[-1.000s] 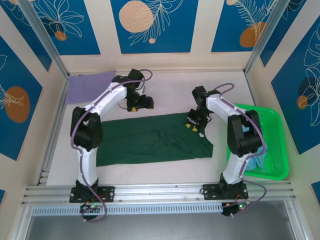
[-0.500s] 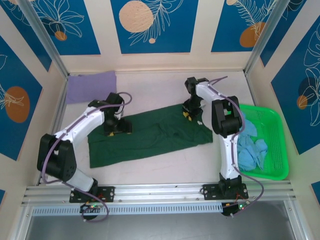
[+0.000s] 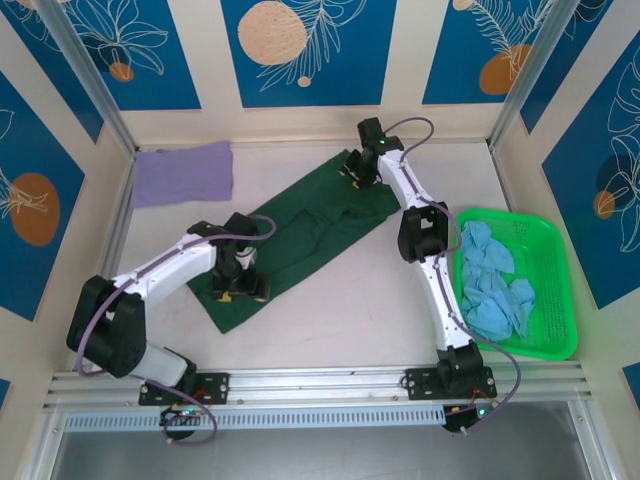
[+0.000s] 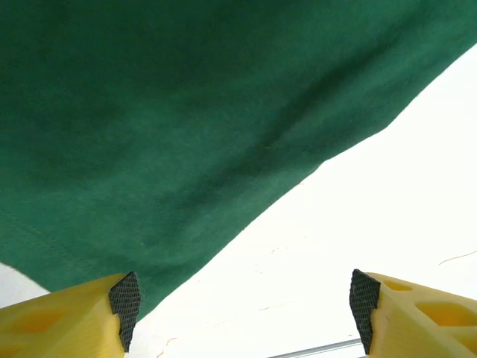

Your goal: Fold and stack the t-shirts

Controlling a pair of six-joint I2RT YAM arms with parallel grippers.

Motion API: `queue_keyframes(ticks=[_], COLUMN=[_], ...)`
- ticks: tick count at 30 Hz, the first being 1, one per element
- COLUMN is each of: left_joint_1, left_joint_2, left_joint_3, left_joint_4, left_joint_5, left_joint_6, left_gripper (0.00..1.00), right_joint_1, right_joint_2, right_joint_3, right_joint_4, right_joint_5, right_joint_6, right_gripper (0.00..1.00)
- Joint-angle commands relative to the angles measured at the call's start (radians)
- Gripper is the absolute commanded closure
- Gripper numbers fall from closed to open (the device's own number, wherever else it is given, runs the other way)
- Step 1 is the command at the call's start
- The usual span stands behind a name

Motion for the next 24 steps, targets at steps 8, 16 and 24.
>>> queue_keyframes(ticks=[8, 16, 24], left_joint_1=[-0.054, -0.136, -0.322], left_joint_2=[0.254, 0.403, 0.509], left_joint_3=[0.056, 0.12, 0.223], left_joint_4=[0.039, 0.072, 0.137], left_joint_5=[-0.044, 0.069, 0.238], left_joint_6=[0.037, 0.064, -0.02], left_gripper=[0.29, 0.31, 0.31], right_joint_1=[-0.01, -0.055, -0.057], right_joint_2=[-0.502, -0.92, -1.341], right_joint_3=[-0.533, -1.149, -1.488], right_joint_4=[0.05, 0.094, 0.001], right_joint_5=[-0.072, -0.017, 0.066], right_joint_6=[-0.083, -0.058, 0.025], right_gripper=[0.55, 0.55, 0.55])
